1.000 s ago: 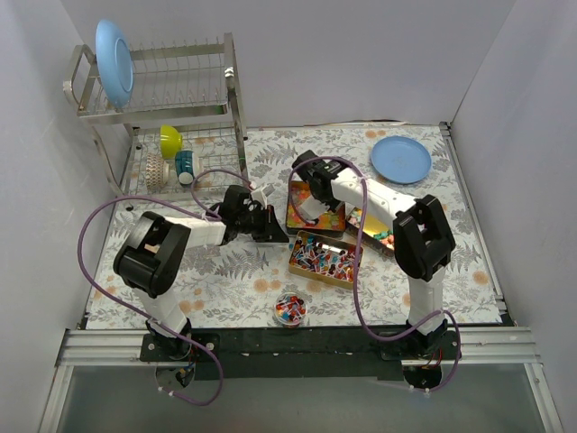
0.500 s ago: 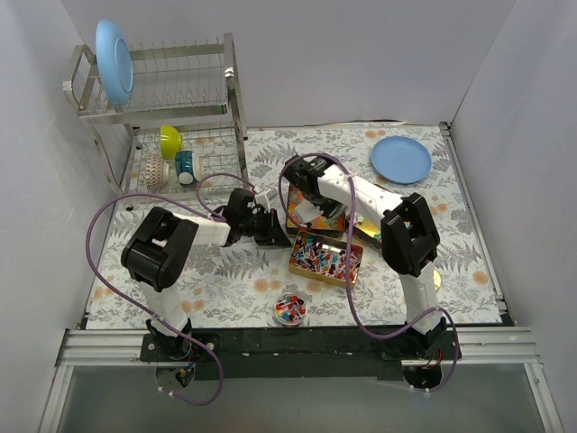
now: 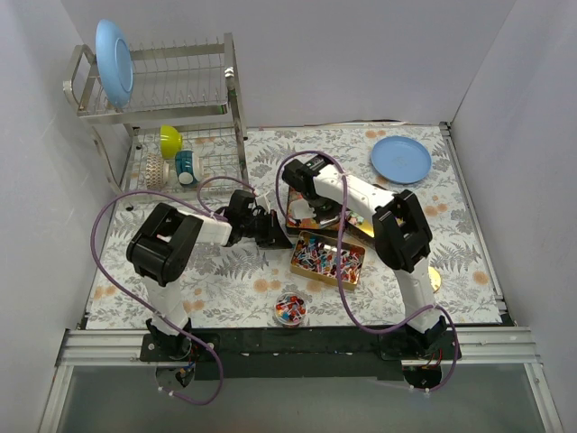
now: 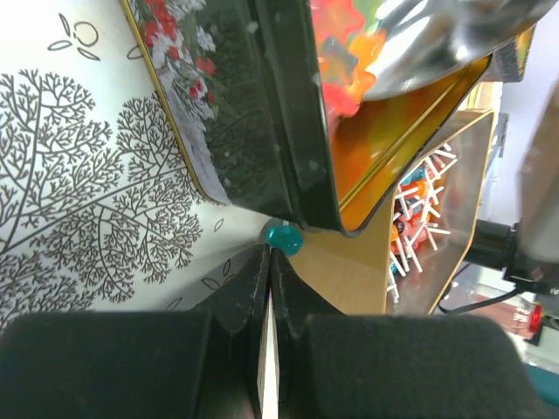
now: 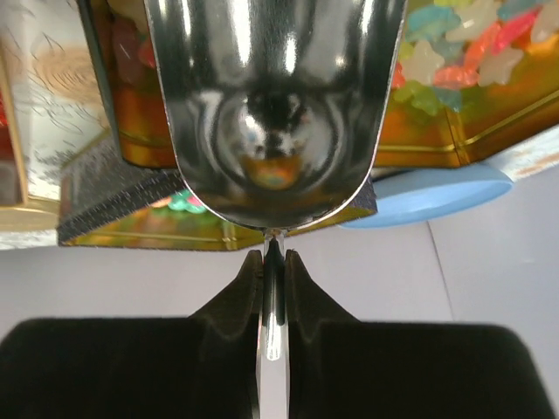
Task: Pack the candies
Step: Adjust the spatula.
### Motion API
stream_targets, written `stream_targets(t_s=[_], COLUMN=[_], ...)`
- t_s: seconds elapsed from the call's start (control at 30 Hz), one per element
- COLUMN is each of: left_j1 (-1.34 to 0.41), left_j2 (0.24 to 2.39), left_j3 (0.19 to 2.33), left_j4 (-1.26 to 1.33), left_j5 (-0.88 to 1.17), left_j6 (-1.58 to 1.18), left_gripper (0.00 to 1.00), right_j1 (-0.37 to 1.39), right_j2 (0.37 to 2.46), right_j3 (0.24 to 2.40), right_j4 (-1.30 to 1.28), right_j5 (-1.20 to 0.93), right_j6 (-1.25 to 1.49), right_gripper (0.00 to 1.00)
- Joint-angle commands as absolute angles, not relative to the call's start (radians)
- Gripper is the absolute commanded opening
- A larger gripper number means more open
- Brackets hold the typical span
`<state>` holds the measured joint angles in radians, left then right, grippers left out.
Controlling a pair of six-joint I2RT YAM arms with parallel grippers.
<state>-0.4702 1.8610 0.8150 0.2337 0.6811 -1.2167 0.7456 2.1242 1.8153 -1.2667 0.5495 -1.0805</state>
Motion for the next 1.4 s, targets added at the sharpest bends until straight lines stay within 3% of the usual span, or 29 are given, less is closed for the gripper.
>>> stream_targets(t_s=[0.0, 0.43, 1.03, 1.37], left_j1=[-0.454, -0.43, -0.357, -0.347], left_j2=[1.885, 1.933, 1.879, 1.861], left_j3=[0.821, 0.834, 0.899, 0.96], left_j4=[0.299, 0.318, 0.112, -0.101], left_j5=[0.719, 0.752, 0.811, 0.9], left_j6=[-1.258, -1.287, -1.18, -1.045], left_gripper=[0.0, 0.0, 0.0, 0.0], right_j1=[0.749, 0.749, 0.566, 0.499], right_j2=[2.166, 2.306, 2.12, 2.083], right_j3=[1.838, 2.002, 1.761, 1.709], right_j4=[-1.305, -1.292, -1.091, -1.057], right_j5=[0.439, 0.324, -0.198, -0.29], right_j6=[-0.991, -0.913, -1.063, -1.101], right_gripper=[0.01, 0.01, 0.01, 0.01])
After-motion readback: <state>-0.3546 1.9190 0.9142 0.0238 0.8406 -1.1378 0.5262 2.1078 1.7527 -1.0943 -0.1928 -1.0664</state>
